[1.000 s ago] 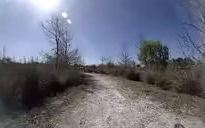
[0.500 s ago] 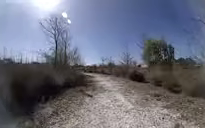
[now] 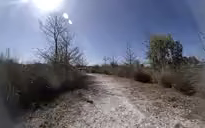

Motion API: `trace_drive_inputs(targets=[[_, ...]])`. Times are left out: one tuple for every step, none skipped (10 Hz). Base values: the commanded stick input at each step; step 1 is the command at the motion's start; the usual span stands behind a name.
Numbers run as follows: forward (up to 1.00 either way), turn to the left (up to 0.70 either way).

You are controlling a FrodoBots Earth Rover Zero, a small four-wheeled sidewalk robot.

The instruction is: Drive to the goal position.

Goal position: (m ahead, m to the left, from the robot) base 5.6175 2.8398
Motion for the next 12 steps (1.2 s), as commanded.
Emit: trace_drive_inputs(targets=[[0.70, 0.00], [0.70, 0.00], [0.70, 0.00], [0.70, 0.00], [0.70, 0.00], [0.70, 0.00], [0.70, -0.03], [0.70, -0.25], [0.70, -0.35], [0.70, -0.35], [0.70, -0.35], [0.70, -0.10]])
